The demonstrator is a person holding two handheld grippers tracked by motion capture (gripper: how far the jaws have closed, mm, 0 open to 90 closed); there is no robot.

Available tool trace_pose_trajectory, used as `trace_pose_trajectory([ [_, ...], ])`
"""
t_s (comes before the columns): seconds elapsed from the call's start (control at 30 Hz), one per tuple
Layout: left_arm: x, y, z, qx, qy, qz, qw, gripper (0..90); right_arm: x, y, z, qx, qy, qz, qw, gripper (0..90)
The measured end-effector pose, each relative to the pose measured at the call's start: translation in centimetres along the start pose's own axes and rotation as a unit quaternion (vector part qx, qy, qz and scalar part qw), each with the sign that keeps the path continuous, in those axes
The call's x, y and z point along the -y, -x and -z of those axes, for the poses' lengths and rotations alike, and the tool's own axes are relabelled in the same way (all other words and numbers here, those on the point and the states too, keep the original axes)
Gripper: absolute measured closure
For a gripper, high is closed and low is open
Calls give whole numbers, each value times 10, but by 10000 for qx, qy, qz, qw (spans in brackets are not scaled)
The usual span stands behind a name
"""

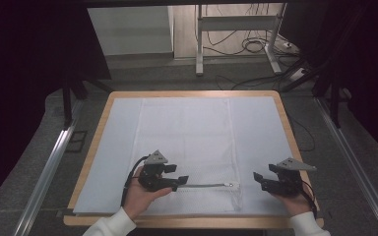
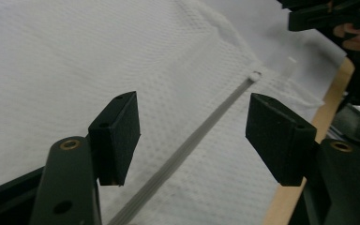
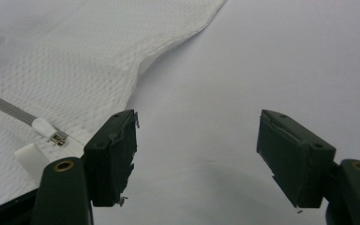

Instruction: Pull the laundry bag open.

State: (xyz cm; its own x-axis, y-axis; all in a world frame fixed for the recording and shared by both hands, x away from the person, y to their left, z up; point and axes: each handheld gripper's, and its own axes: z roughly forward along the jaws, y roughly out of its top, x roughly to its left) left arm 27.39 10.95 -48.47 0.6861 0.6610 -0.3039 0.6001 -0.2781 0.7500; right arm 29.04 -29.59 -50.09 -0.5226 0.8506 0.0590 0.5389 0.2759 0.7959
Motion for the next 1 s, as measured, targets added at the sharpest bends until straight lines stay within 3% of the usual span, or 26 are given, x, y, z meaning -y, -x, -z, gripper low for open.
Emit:
trace_pose_trajectory([
  [0.07,-2,6,-9,144,-77,16,9999,359,0,1,0,20,0,-11,10000,284],
  [0.57,-8,21,-34,443,-241,51,9987,382,1,0,-2,84,-4,53,10000,285],
  [1.0,-13,31,-50,491,-354,-27,9982,394,1,0,-2,105,-15,44,9999,285],
])
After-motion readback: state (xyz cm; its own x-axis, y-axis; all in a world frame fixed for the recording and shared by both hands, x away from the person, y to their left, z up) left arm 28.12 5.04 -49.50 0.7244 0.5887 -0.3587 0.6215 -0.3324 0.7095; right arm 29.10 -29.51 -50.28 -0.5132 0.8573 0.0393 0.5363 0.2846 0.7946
